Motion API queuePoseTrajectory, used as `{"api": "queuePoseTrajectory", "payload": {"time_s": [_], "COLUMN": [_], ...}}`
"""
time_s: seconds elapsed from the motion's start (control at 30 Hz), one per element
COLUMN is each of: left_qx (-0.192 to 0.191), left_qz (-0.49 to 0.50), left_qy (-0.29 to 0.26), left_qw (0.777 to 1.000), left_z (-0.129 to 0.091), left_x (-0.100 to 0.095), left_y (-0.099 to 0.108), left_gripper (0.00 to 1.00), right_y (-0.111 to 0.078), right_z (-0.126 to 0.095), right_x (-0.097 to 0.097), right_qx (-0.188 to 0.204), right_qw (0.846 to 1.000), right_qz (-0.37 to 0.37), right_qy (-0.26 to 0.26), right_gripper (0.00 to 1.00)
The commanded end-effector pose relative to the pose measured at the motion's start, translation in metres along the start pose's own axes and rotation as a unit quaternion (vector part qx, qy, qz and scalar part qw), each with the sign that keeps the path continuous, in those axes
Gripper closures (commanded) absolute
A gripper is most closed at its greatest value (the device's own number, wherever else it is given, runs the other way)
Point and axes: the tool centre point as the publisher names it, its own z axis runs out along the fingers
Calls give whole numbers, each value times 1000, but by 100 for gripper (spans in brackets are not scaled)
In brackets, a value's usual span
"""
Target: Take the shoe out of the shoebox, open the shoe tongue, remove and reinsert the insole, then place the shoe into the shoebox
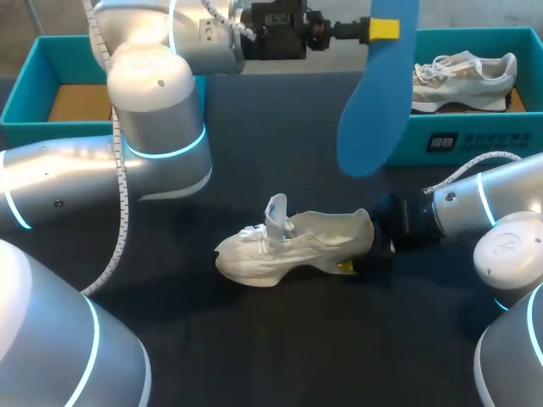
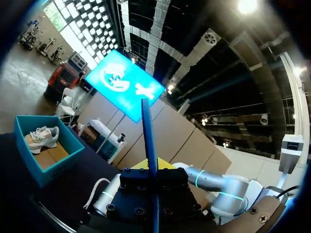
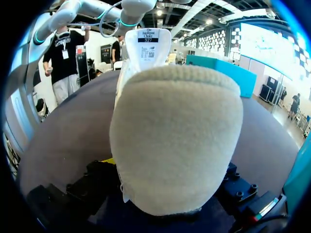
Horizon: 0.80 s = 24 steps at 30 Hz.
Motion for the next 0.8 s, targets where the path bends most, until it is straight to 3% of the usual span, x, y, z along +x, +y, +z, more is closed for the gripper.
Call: {"api": "queuePoseTrajectory", "payload": {"time_s": [0.03,0.33,0.63,0.8], "left_qx": [13,15,16,35], "left_qz": [-10,2,0,-19], "left_qy": [23,41,33,35], "left_qw": [1000,999,999,999], "left_z": [1,11,11,11], "left_x": [-65,-40,-35,-34], "left_y": [9,8,8,5], "left_gripper": [100,100,100,100], "right_y": [-1,-1,-1,-1], "right_z": [2,2,2,2], "right_x": [0,0,0,0], "right_qx": [2,2,2,2], "right_qw": [1000,1000,1000,1000], "right_qz": [0,0,0,0], "right_qy": [0,0,0,0], "right_gripper": [100,100,100,100]}}
